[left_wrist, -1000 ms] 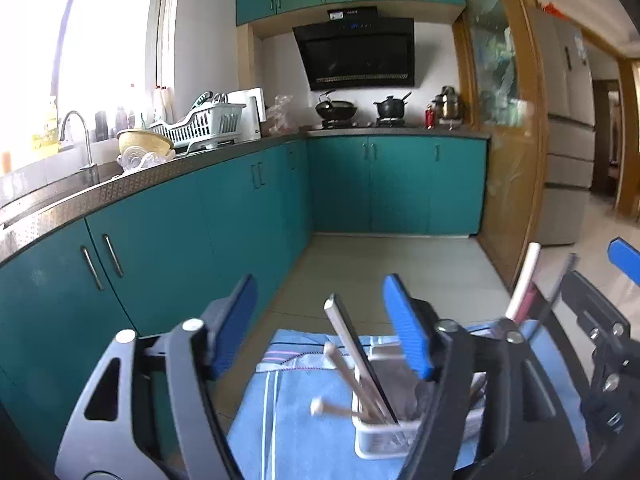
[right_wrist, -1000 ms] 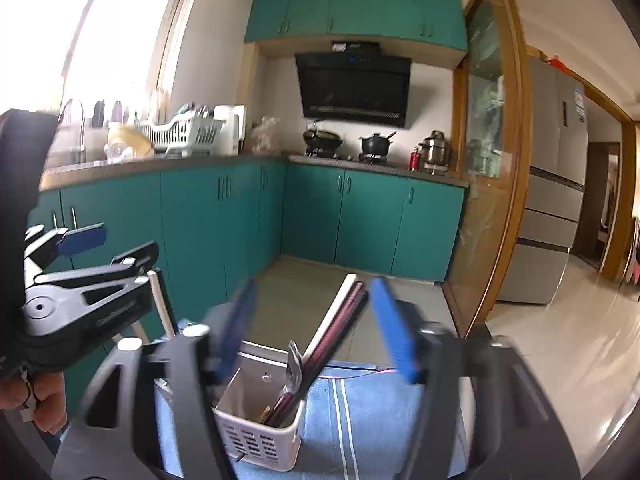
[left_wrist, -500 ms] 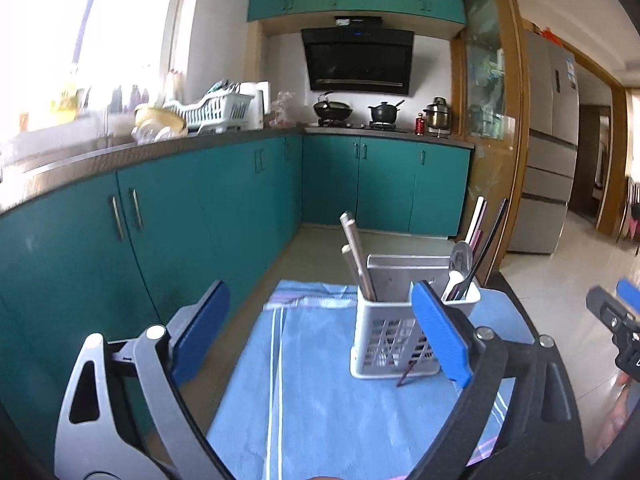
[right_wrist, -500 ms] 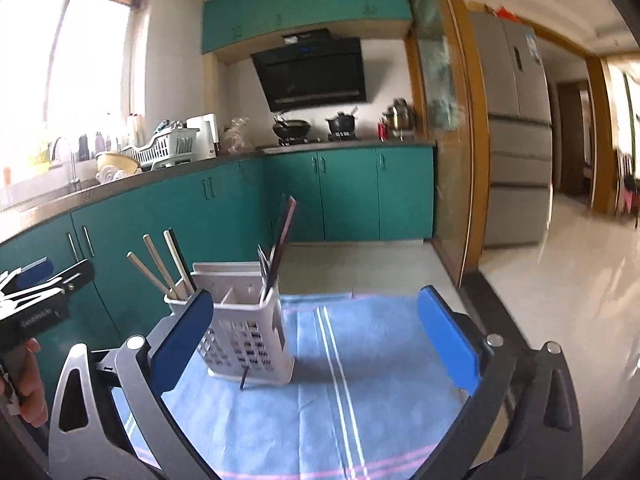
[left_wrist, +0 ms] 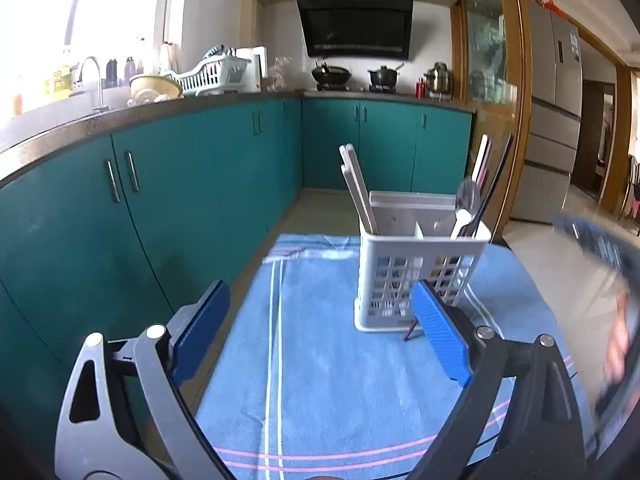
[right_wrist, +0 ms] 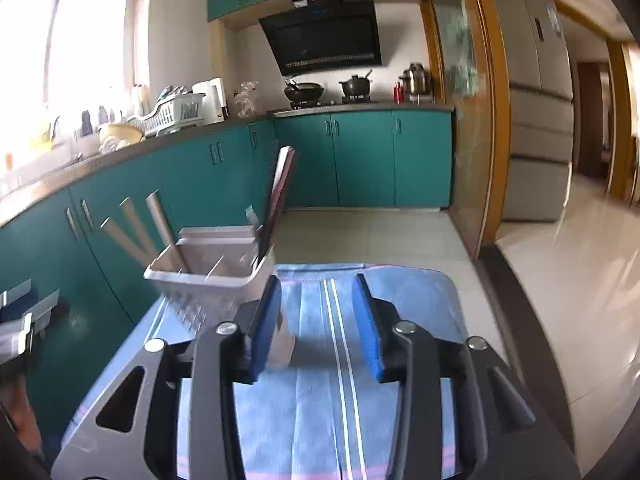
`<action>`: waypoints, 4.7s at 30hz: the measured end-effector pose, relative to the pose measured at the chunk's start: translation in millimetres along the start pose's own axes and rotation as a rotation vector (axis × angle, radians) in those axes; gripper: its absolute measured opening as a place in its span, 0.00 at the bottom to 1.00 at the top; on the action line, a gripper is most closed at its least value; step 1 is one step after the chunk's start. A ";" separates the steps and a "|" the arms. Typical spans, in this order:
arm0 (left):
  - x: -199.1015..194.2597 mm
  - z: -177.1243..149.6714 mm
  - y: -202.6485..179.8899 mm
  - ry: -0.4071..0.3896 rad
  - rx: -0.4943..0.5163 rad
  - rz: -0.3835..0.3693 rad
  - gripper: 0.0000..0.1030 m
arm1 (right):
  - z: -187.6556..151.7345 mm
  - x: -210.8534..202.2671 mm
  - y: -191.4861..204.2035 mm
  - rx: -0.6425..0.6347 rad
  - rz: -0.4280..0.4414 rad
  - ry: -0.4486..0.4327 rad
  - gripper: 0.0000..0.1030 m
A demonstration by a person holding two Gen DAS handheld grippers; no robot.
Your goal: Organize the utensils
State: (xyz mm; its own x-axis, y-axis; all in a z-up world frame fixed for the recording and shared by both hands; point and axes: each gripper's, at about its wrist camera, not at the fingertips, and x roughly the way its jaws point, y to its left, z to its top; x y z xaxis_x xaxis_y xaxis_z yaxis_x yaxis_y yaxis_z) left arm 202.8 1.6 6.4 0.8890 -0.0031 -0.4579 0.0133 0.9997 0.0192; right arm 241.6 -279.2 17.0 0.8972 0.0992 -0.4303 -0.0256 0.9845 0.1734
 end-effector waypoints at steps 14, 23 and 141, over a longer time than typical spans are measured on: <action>45.2 -12.9 -3.2 0.075 0.033 0.003 0.89 | 41.6 84.8 14.0 -0.017 0.293 0.072 0.37; 63.5 -20.1 -4.6 0.111 0.023 -0.012 0.89 | 50.6 88.0 32.3 -0.053 0.281 0.067 0.37; 53.6 -53.4 -13.9 0.188 0.029 -0.051 0.89 | 50.8 85.9 9.9 0.171 0.300 0.117 0.24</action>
State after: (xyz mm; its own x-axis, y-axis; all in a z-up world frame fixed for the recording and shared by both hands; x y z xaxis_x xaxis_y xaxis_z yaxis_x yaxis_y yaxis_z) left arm 225.8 -11.2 -65.9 0.7859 -0.0468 -0.6165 0.0720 0.9973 0.0161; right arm 340.8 -268.3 26.8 0.8041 0.4056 -0.4346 -0.1969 0.8715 0.4491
